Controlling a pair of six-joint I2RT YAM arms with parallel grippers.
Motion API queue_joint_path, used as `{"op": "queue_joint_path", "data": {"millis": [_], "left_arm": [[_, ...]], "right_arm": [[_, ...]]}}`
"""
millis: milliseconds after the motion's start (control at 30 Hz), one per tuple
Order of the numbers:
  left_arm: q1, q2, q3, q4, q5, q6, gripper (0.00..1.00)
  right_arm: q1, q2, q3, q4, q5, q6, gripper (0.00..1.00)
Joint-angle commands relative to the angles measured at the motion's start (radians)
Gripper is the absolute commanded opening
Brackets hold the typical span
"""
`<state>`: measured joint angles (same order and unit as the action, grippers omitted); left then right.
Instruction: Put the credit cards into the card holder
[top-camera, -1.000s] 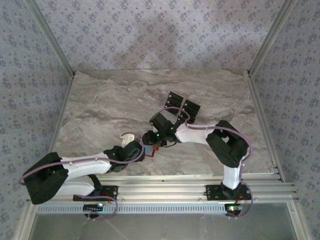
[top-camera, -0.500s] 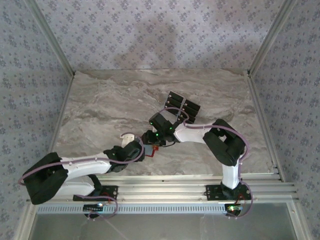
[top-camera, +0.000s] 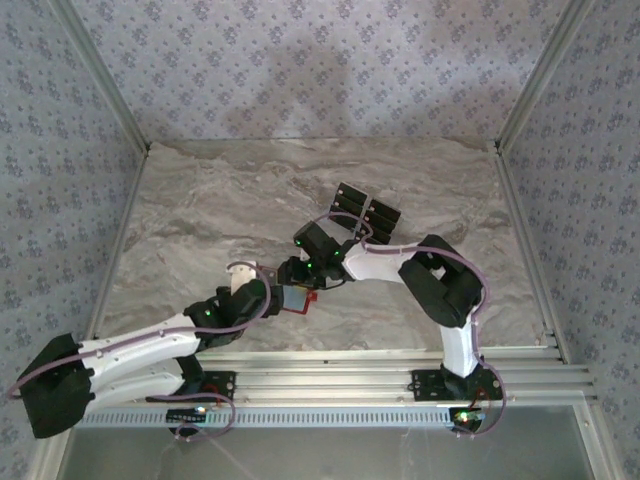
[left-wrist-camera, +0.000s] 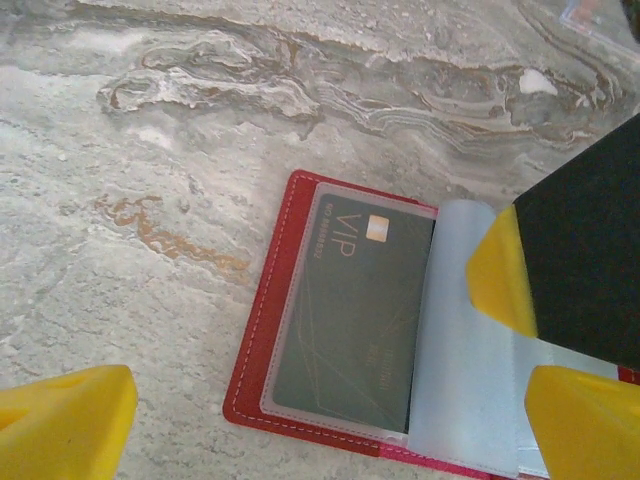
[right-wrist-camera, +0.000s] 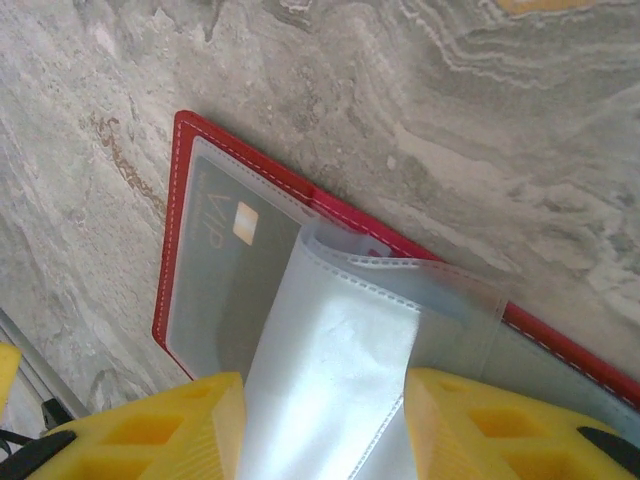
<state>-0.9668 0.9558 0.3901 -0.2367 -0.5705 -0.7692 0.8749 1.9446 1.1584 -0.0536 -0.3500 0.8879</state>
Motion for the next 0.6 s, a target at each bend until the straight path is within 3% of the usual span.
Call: {"op": "queue_joint_path", "data": {"millis": [0,567], "left_arm": [[0.004,-0.028,0.029,-0.052,-0.032,-0.019,1.00],[0.008,-0.088,0.006,-0.049,-0.042,-0.028,1.00]], "right_arm": [[-0.004,0.033,0.026,-0.017,-0.010,0.020,0.49],[0.024,0.097,0.176,-0.045,-0.036,0.030,0.49]]}}
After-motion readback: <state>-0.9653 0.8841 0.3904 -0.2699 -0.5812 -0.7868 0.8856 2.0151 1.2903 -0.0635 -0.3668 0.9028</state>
